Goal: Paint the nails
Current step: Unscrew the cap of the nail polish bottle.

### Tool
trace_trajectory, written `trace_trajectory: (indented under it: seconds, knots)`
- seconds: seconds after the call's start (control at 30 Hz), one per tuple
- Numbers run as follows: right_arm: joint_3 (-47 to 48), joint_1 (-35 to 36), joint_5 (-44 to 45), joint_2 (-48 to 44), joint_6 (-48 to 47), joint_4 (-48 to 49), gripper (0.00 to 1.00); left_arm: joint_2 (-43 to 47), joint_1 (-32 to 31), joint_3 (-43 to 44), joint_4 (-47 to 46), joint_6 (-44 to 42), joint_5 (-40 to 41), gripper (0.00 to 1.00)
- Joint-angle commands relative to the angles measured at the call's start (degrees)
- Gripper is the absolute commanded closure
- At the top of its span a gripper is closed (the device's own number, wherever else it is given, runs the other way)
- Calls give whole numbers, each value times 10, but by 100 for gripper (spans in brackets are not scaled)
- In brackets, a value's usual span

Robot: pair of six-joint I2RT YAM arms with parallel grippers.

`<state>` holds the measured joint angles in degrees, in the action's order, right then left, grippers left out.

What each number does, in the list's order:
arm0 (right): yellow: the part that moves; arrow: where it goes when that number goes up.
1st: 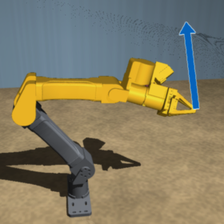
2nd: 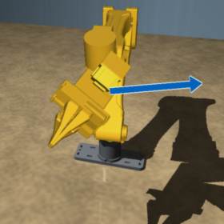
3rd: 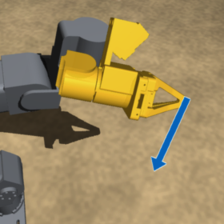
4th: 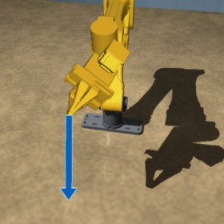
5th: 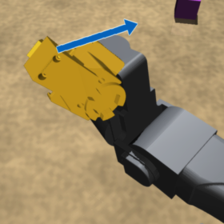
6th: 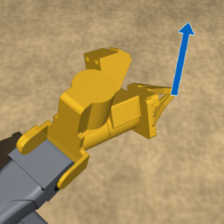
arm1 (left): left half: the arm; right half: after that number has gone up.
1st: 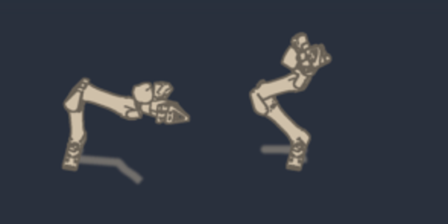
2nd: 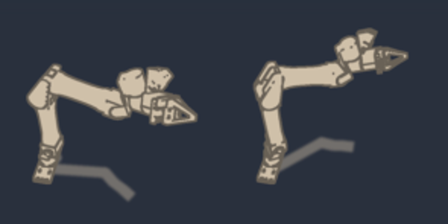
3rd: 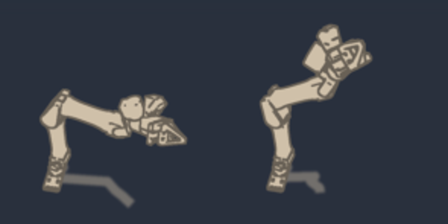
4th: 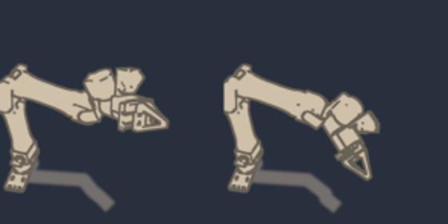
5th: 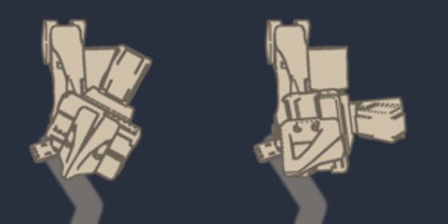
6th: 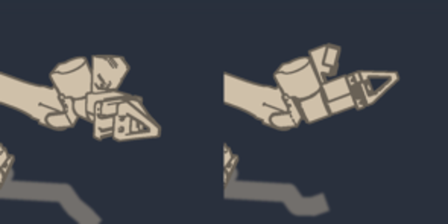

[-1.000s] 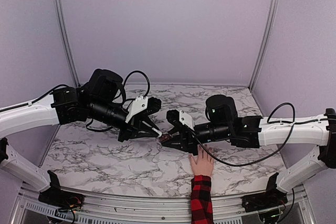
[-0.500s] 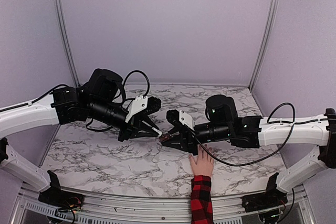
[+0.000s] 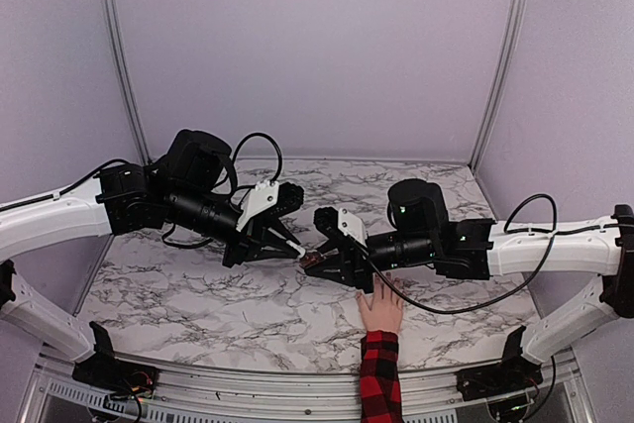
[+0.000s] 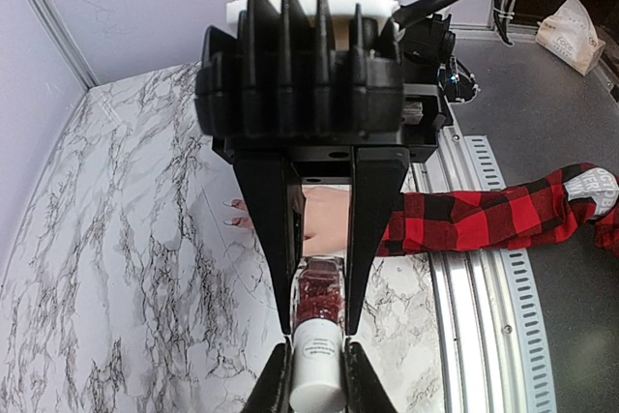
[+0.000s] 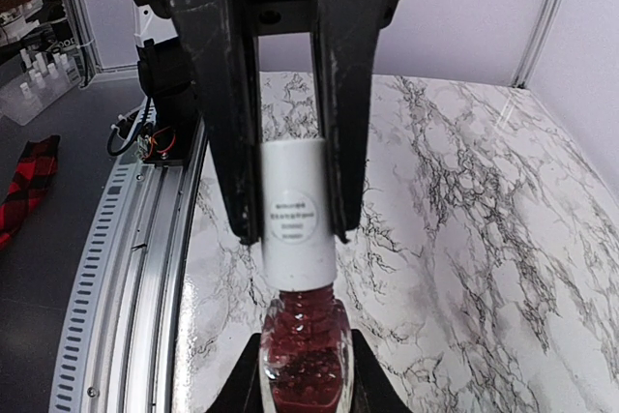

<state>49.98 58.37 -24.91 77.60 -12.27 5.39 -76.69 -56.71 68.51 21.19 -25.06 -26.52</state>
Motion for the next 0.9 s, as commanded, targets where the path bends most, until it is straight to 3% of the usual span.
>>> trace_trajectory:
  seconds: [0.0, 0.87]
  knots:
    - [4, 0, 37, 3, -1, -7, 100, 18, -5, 4, -13, -5, -45, 100]
    - [9, -1, 69, -6, 0, -19, 100, 9, -9, 8, 10, -24, -32, 100]
